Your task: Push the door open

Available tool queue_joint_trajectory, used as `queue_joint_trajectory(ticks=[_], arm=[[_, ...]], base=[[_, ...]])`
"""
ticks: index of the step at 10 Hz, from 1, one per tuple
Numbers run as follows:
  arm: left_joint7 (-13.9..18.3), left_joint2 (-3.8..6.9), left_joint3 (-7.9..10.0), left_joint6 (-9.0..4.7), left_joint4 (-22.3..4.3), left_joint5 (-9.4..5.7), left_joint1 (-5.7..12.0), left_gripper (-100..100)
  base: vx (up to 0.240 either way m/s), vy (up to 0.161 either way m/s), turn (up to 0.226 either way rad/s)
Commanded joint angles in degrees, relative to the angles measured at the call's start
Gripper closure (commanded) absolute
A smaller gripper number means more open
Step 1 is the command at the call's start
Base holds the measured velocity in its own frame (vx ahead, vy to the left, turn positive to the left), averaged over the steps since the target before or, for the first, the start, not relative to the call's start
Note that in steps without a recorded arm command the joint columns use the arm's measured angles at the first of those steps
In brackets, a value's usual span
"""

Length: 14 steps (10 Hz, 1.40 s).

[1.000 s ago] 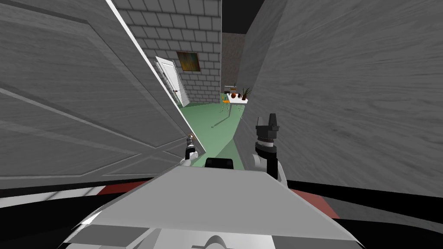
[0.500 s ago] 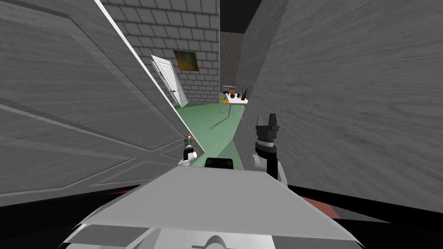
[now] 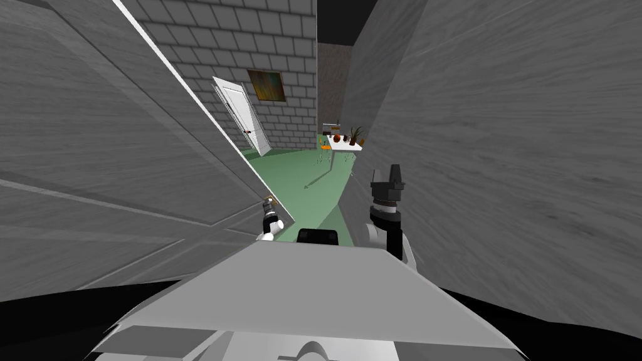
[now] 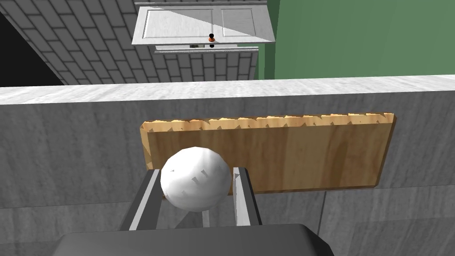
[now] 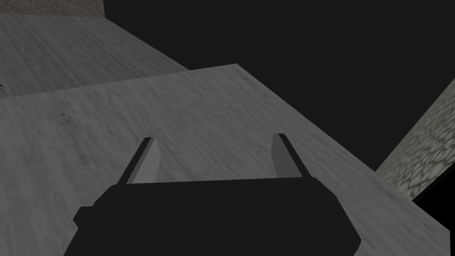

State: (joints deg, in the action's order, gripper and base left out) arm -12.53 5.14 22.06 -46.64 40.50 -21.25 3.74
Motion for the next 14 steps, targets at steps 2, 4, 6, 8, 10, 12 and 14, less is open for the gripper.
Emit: queue_joint_trajectory(ticks=[2,4,6,8,10,12,14], arm=[[-1.2,0.04,1.91,0.47,2.1,-1.56,-1.61,100],[-2.1,-0.15,3.3,0.53,2.7,-2.88,-2.16,100],[-2.9,-0.39,4.62,0.59,3.4,-4.14,-2.67,100],[-3.5,-0.57,5.44,0.63,3.8,-4.91,-2.99,100],[-4.2,-0.85,6.57,0.68,4.3,-5.99,-3.44,100],[-5.1,-1.26,7.87,0.74,4.9,-7.22,-3.94,100],[-6.0,-1.8,9.25,0.8,5.6,-8.54,-4.49,100]], base=[[0.06,0.009,-0.045],[0.133,0.022,-0.037],[0.149,0.026,-0.031],[0.168,0.043,-0.021],[0.079,0.026,-0.029],[0.102,0.013,-0.028],[0.182,0.025,-0.03]])
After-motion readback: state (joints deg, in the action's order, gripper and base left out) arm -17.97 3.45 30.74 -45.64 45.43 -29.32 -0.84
